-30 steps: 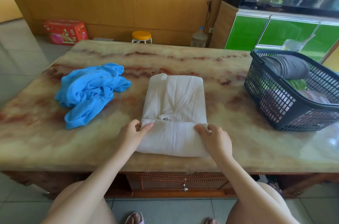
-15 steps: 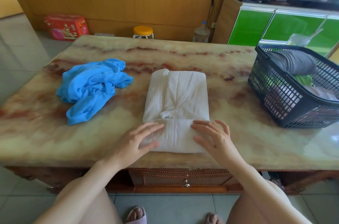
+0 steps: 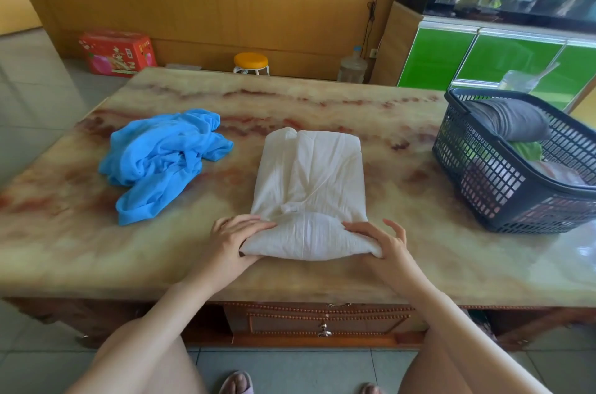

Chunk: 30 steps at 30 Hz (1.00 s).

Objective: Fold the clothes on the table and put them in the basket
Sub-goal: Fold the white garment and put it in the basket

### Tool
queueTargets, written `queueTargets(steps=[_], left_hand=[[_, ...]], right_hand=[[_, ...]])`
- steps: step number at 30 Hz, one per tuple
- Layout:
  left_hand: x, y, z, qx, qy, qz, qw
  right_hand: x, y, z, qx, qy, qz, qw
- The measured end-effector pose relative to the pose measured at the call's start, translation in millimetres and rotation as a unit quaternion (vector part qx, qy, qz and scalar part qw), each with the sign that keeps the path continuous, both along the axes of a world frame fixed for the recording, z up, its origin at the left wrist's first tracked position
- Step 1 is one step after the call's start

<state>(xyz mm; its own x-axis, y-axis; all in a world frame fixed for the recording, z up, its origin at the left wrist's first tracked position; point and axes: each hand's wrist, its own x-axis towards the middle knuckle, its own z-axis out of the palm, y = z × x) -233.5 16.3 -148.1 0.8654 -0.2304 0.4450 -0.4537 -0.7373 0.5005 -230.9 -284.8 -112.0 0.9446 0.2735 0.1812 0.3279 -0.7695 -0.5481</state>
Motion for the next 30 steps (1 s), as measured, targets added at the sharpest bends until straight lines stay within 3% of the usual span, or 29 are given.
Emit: queueTargets(steps=[4,9,15,19,21,23,26,28,30], left_hand=[[-1.0,-10.4,9.0,-0.051,-0.030,0.049,0.997],[-15.1,-18.3,38.9,-0.128,0.096,0.113,0.981],[-9.4,-32.0,44.3,-0.123,0.161,0.201,0.958],[-10.0,-36.0,35.8,-0.072,0.130,0.239,0.960],[-12.1,-36.5,31.9,-0.102,0.111,0.253,0.956],[-14.2,-32.8,28.1,-0.119,0.035,0.224,0.967],[-13.8,-25.0,25.5,-0.064,-0.072,0.082,0.992],[-17.6,-20.2,24.9,-0.065,-0.026,-0.021,0.997],[-21.0,-14.5,21.4,-0.097,0.045,-0.054,0.993]], right_hand=[[-3.5,1.7,8.4,0.077,0.032,-0.039,0.996],[-3.5,3.4,22.6,0.217,0.109,-0.099,0.965],[-0.5,12.8,23.7,0.118,0.115,-0.180,0.970],[-1.3,23.3,14.3,0.051,0.066,-0.218,0.972],[-1.2,24.2,7.8,0.044,0.042,-0.224,0.973],[-3.2,23.0,4.8,0.084,0.019,-0.226,0.970],[-7.2,16.4,5.1,0.098,-0.130,-0.109,0.981],[-10.3,9.1,4.1,0.080,-0.161,-0.010,0.984],[-14.4,2.7,4.0,0.068,-0.097,0.058,0.991]])
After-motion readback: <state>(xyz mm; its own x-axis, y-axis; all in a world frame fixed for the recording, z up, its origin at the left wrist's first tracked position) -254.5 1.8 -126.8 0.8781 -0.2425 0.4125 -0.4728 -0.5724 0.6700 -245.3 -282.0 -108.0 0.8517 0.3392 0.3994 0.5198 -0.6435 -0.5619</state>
